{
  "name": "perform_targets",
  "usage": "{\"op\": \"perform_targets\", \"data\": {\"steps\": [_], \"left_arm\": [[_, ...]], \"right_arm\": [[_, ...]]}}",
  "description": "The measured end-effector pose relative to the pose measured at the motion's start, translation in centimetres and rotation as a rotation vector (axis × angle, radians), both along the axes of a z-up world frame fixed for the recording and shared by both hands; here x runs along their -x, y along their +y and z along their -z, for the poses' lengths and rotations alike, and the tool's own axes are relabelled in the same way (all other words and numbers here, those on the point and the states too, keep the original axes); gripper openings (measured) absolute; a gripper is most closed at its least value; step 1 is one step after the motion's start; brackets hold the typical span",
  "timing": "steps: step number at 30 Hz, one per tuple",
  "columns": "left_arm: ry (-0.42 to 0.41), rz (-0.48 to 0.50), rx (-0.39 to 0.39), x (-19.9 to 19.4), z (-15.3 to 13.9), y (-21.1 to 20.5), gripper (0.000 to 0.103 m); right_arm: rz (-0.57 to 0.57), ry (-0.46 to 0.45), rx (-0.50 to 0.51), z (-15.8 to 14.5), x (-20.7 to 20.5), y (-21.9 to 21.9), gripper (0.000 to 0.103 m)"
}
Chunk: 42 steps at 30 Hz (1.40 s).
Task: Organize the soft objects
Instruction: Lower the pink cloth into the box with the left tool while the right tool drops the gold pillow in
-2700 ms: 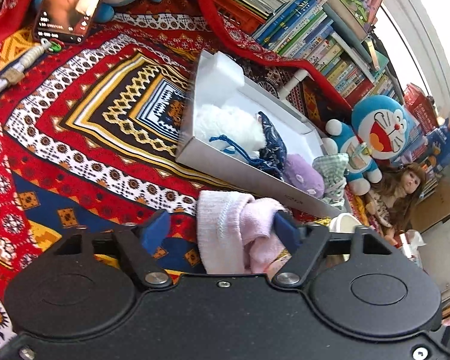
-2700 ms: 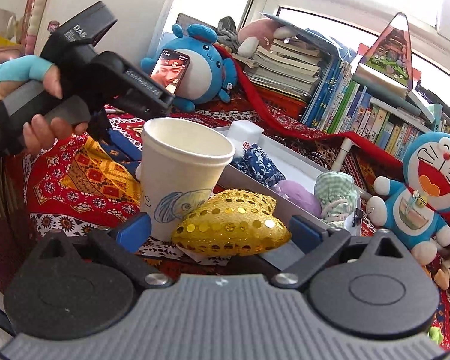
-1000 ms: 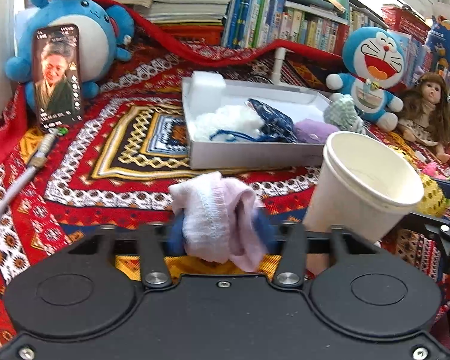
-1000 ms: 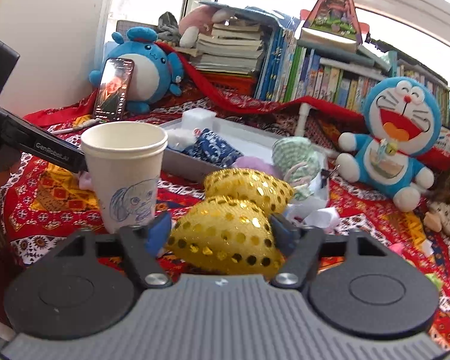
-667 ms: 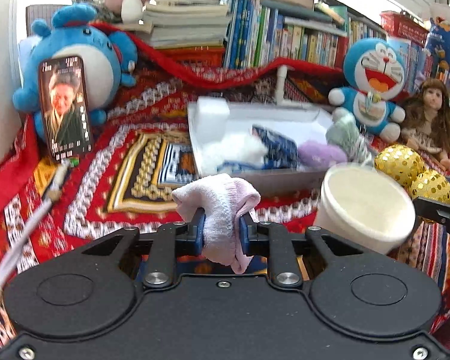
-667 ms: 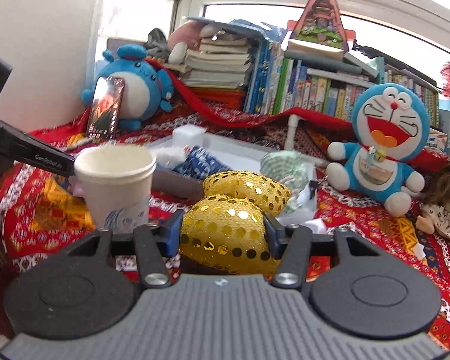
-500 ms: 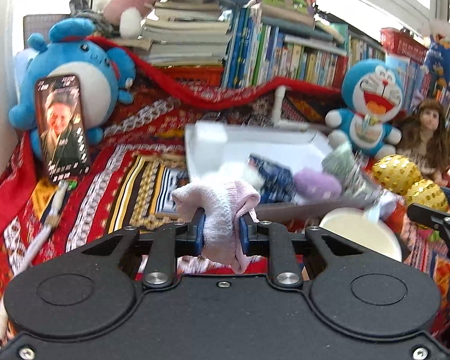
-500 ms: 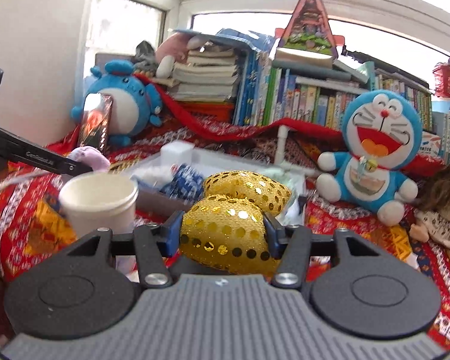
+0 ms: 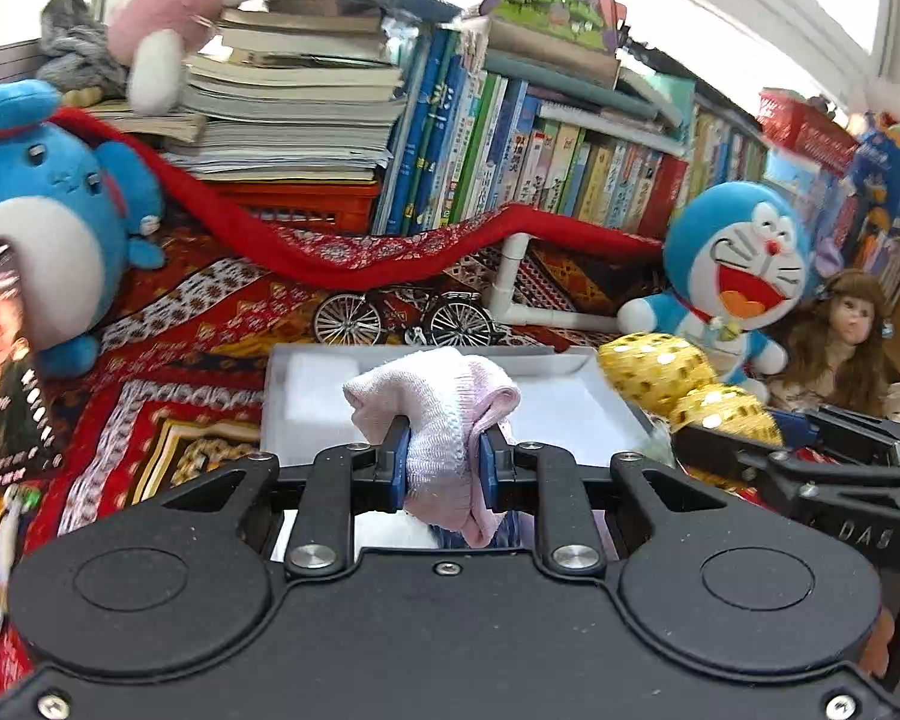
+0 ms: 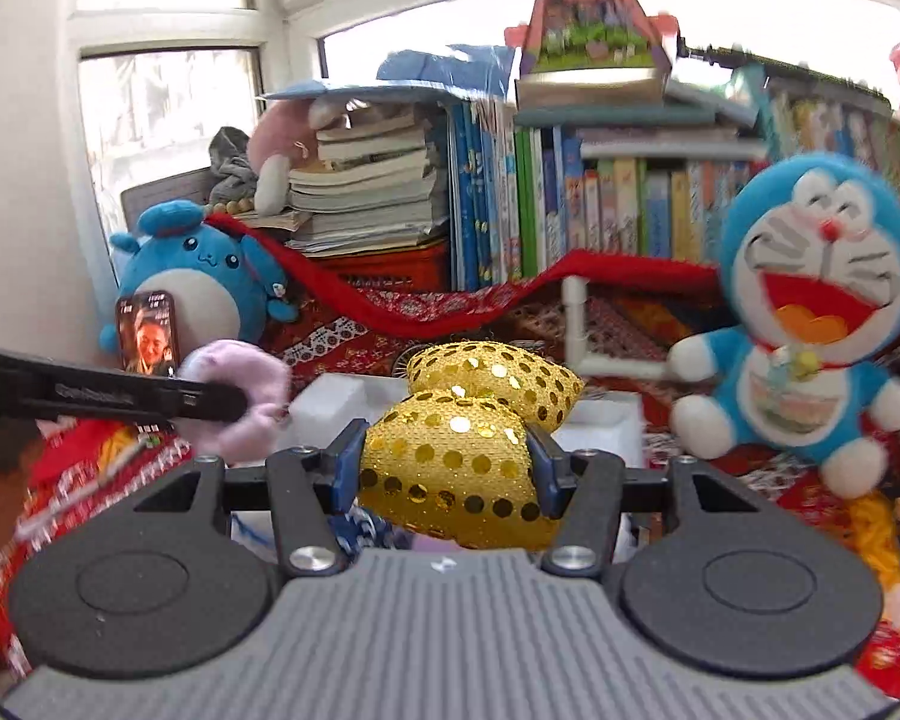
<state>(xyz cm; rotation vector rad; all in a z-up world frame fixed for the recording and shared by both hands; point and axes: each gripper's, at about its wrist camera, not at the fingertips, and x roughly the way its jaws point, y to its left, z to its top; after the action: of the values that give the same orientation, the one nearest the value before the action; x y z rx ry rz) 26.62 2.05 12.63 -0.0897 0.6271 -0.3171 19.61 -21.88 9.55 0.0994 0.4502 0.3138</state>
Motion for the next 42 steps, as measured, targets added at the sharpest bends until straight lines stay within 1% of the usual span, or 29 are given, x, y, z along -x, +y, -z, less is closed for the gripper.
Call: {"op": "perform_targets", "data": {"steps": [2,6,9,12,15,18,23,30,33,34,38,40,42], "left_arm": [[0.019,0.007,-0.021,-2.1,0.3,-1.1,0.021],[0.070,-0.006,-0.026,-5.5,1.4,-2.4,0.021],[0.101,-0.019,-0.040,-6.9,2.7,-2.8,0.022],[0.115,-0.039,-0.077,-7.7,3.8,-2.9,0.022],[0.127,-0.054,-0.075,-8.3,4.7,-2.6,0.022],[0.135,-0.049,-0.078,-8.8,5.2,-2.6,0.022],[0.133,-0.033,-0.107,-9.0,5.9,-2.8,0.023],[0.131,-0.029,-0.130,-9.0,6.3,-2.9,0.026],[0.129,-0.023,-0.139,-9.0,6.5,-3.1,0.027],[0.128,-0.024,-0.139,-8.9,6.4,-3.1,0.027],[0.124,-0.014,-0.131,-8.6,6.3,-3.0,0.036],[0.123,-0.014,-0.130,-8.5,6.2,-2.9,0.037],[0.118,-0.019,-0.125,-8.1,5.8,-2.7,0.041]], "right_arm": [[0.003,0.028,-0.003,0.4,-1.6,0.4,0.058],[0.006,0.078,-0.004,1.3,-4.6,1.1,0.058],[-0.007,0.095,-0.012,2.0,-5.9,1.4,0.058],[-0.020,0.113,0.004,2.6,-7.0,2.0,0.058],[-0.025,0.131,0.027,3.1,-7.8,2.6,0.059],[-0.030,0.139,0.037,3.6,-8.4,3.0,0.060],[-0.021,0.169,0.080,4.7,-9.4,3.8,0.060],[-0.033,0.199,0.094,5.9,-9.7,4.4,0.060],[-0.034,0.204,0.095,6.0,-9.7,4.5,0.062],[-0.033,0.203,0.092,6.0,-9.6,4.5,0.064],[-0.031,0.196,0.080,5.7,-9.3,4.5,0.072],[-0.033,0.189,0.080,5.4,-9.1,4.6,0.076],[-0.033,0.184,0.078,5.1,-8.8,4.7,0.076]]}}
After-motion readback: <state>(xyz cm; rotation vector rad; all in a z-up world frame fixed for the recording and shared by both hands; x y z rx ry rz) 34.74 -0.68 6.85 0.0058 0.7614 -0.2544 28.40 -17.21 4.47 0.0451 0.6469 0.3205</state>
